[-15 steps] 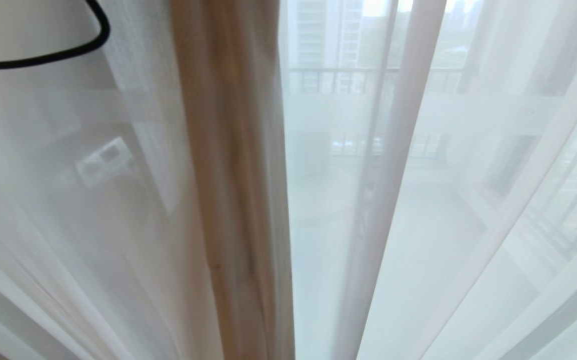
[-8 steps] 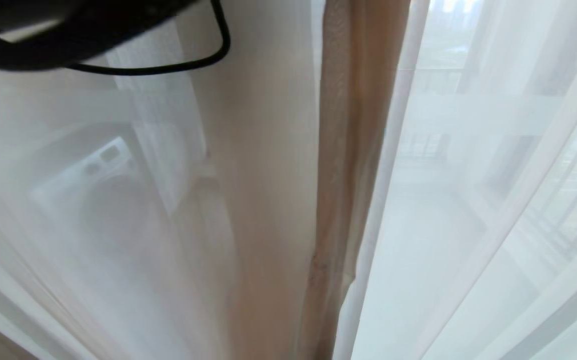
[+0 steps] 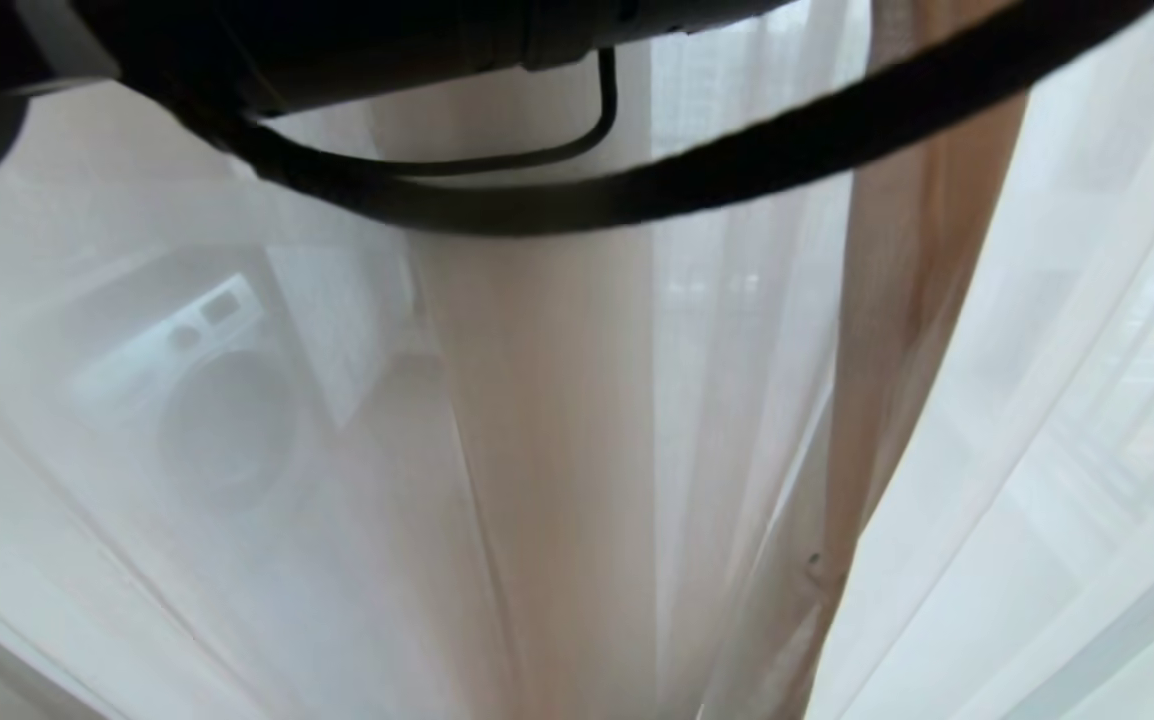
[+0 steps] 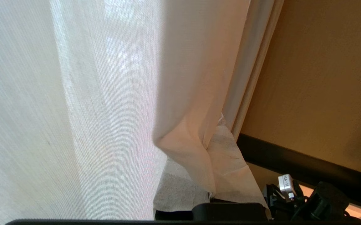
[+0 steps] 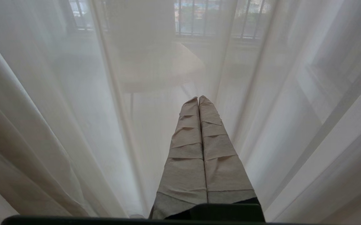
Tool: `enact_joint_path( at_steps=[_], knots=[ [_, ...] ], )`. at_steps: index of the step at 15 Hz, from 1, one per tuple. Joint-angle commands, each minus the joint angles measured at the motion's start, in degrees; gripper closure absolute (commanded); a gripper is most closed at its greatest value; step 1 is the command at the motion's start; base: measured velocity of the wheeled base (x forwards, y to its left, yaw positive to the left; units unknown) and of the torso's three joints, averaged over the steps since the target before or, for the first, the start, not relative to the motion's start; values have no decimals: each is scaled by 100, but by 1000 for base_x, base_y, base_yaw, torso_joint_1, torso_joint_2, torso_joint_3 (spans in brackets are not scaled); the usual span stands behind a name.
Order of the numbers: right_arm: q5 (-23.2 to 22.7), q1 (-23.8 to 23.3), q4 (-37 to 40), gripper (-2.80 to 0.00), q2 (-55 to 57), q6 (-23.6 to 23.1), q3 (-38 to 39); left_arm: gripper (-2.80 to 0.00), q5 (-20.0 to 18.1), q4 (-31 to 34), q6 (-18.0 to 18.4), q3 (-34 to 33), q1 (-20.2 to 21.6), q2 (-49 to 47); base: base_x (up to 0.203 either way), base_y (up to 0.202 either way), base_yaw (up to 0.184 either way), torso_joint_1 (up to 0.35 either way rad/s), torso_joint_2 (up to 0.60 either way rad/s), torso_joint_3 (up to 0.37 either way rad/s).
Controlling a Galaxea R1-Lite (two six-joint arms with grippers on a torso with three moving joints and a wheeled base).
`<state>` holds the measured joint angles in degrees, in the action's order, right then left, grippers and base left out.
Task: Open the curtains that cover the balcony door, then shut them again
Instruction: Close the inner curtains on both sides
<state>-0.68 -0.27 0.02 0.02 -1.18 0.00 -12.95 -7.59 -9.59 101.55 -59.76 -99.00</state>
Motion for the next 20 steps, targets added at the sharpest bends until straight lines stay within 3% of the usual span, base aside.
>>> enact_joint_path(
  at_steps=[1,4,8,10,15,18,20],
  knots=[
    [-2,0,-2,0,-2,-5,0,0,-6,12,-7,-38,-27,-14,0,0,0,0,0,0],
    [-2,0,2,0,-2,-5,0,0,14,17,9,-73,-59,91,0,0,0,0,0,0],
    [-2,0,-1,0,-2,-5,0,0,434,20,28,-414,-62,560,0,0,0,0,0,0],
    [-2,0,-2,0,-2,-5,0,0,653,22,63,-820,-47,1003,0,0,0,0,0,0],
    [-2,0,-2,0,-2,-5,0,0,1605,44,158,-2305,16,2375,0,0,0,0,0,0],
    [-2,0,-2,0,-2,-5,0,0,1760,34,144,-3215,179,2988,0,0,0,0,0,0],
    [-2,0,-2,0,-2,-5,0,0,1774,38,133,-3334,378,3105,0,0,0,0,0,0]
  ],
)
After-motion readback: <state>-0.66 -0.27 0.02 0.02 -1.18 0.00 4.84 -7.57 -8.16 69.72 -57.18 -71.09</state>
